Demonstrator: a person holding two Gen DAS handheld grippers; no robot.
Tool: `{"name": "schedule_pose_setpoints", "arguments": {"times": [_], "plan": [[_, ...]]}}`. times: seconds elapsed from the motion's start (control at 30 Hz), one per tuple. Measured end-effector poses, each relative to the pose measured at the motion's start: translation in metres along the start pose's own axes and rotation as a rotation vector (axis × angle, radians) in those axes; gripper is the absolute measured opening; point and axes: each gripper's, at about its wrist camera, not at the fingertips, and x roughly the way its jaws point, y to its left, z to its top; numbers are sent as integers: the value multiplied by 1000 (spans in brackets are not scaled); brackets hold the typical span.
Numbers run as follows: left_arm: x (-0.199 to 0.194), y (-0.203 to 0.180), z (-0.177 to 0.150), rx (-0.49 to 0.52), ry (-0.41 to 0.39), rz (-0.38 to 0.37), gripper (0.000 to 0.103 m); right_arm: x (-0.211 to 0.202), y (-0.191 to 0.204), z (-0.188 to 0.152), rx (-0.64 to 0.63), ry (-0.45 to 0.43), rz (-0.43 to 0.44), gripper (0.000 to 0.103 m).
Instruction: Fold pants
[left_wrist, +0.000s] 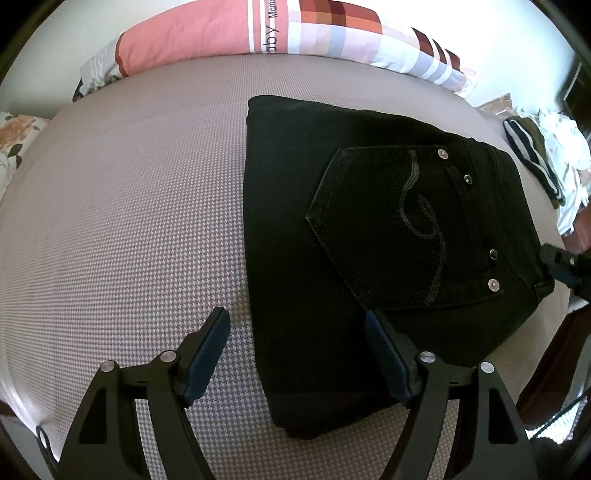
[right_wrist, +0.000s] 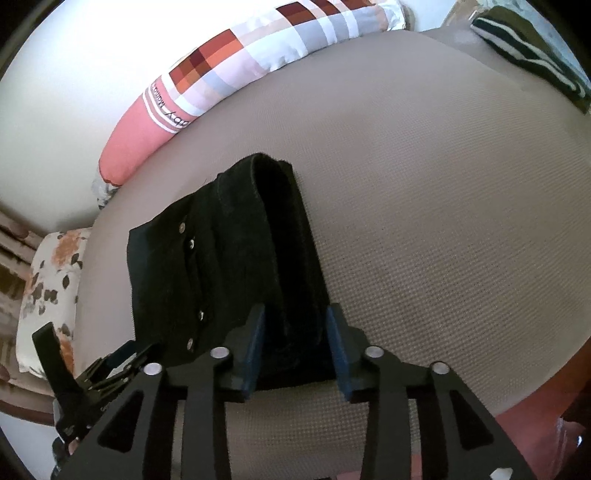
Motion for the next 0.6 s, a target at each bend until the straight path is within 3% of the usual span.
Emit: {"name": "schedule_pose_setpoints", "arguments": {"times": [0.13,0.6], "plan": [[0,-1,2,3,-3,4,78,3,7,8,-34,-6,-19,50],[-3,4,10,23,6,0,79,25,5,22,-85,30,-36,57]]}}
